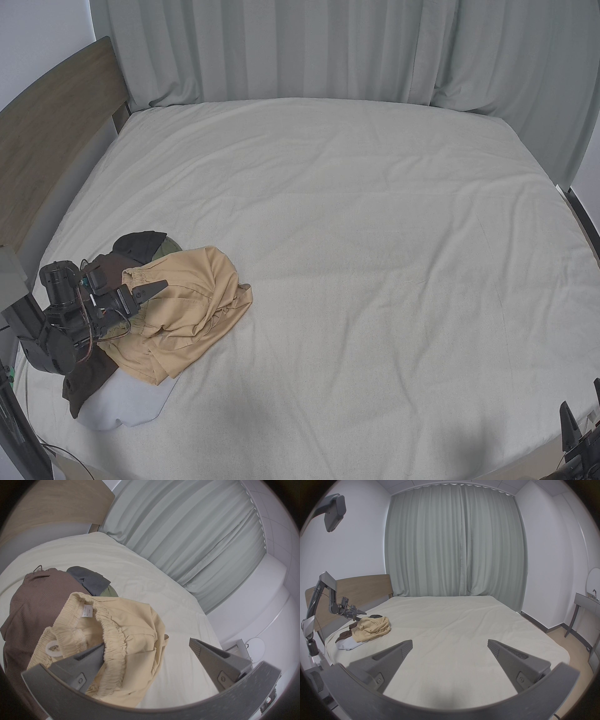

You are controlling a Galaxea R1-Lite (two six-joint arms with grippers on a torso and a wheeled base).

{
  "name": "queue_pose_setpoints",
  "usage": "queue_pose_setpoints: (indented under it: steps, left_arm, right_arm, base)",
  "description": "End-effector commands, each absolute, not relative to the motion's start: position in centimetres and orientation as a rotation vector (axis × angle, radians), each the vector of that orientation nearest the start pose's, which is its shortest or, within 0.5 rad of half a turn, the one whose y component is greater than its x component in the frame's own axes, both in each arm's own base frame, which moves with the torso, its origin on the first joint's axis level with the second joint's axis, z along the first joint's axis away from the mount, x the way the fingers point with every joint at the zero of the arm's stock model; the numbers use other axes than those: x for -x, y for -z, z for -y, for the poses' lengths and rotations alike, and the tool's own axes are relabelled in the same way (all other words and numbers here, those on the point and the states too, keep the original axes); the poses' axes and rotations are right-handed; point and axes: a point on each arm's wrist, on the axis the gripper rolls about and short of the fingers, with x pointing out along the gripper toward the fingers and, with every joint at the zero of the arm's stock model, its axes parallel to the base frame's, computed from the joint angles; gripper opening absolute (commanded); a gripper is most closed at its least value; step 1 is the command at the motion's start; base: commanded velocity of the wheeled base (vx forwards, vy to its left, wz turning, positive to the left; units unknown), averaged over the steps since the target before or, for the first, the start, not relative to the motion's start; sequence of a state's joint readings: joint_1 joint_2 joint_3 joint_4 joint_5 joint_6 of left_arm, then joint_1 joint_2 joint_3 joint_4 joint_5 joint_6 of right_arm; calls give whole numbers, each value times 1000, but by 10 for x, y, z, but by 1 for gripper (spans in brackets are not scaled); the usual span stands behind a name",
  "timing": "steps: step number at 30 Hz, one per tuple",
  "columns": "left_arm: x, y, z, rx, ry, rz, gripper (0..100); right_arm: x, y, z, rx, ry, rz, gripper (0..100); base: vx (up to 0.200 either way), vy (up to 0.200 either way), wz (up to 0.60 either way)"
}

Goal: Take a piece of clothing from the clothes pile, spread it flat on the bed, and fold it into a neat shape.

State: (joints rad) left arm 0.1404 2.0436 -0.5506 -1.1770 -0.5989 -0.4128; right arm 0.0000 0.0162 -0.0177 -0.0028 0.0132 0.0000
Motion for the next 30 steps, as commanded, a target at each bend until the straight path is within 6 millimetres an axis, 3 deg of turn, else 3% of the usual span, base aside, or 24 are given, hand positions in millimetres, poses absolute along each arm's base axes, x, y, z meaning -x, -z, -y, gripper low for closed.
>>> queue_pose_setpoints:
  steps: [1,19,20,30]
  left_arm:
    - [-322,-68,-31,521,392,-385,100]
    - [-322,-62,-29,526,393,-405,100]
    - [-322,-62,-29,526,393,-405,0]
    - [-320,-53,-26,533,405,-438,0]
  right_arm:
    - [23,-76,0,0,-14,0,100]
    - [23,-76,0,-2,-12,0,100]
    - [23,-76,0,-2,-12,0,100]
    - [23,-76,0,-2,-12,0,100]
  base:
    - [0,0,0]
    - [0,0,0]
    - [0,0,0]
    - [0,0,0]
